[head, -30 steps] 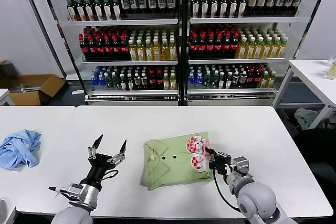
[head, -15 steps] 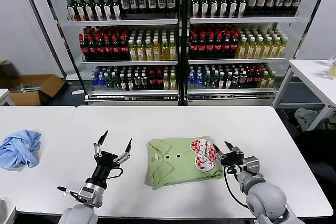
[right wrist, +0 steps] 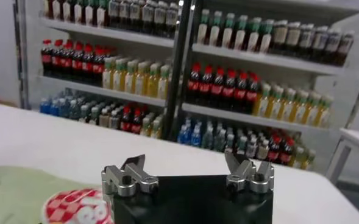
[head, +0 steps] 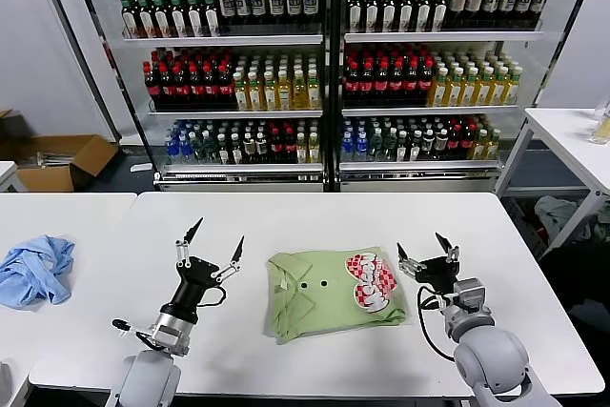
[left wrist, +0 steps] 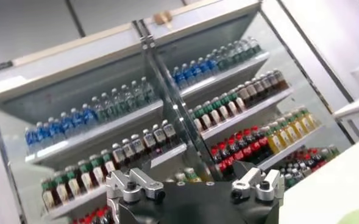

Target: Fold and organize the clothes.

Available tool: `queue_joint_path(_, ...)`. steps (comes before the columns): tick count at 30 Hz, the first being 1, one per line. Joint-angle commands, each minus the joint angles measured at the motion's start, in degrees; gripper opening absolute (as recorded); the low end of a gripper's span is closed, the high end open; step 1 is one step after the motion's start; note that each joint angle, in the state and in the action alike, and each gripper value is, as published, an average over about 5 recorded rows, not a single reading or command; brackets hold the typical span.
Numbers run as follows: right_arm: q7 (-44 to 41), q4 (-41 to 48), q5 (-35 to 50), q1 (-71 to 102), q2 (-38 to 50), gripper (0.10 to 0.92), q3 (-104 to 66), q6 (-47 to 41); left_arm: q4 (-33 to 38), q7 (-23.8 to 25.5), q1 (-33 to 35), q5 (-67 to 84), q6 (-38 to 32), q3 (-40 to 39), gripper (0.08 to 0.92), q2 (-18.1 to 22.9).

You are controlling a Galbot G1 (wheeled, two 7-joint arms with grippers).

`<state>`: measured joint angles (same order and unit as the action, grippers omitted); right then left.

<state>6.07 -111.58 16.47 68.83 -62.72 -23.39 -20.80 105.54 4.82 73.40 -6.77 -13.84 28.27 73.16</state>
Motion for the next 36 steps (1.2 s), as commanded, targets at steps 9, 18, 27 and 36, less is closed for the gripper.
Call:
queue_joint_path(9,-0.3,6.6,-4.2,-3.1,-1.8,0.823,-1.1,7.3,-0.1,1.3,0.4,15.4,9.2,2.3,0.823,1.2)
queue_joint_path(18,0.0,6.6,-7.2,-3.3,-0.8,0.823,-2.5,7.5,0.1,2.1,0.3,13.7,9.1,2.4,0.823,1.8)
queue_joint_path(27,-0.8,7.4,-8.2,-4.2,0.0,0.823,-3.4,9.8,0.7,2.8,0.3,11.9,8.3,1.7,0.823,1.5)
queue_joint_path(36,-0.7,9.2,-10.7,-5.4,-0.6,0.823,-3.1,12.7,-0.3,2.4,-0.8,12.8,8.4,1.8,0.823,1.5)
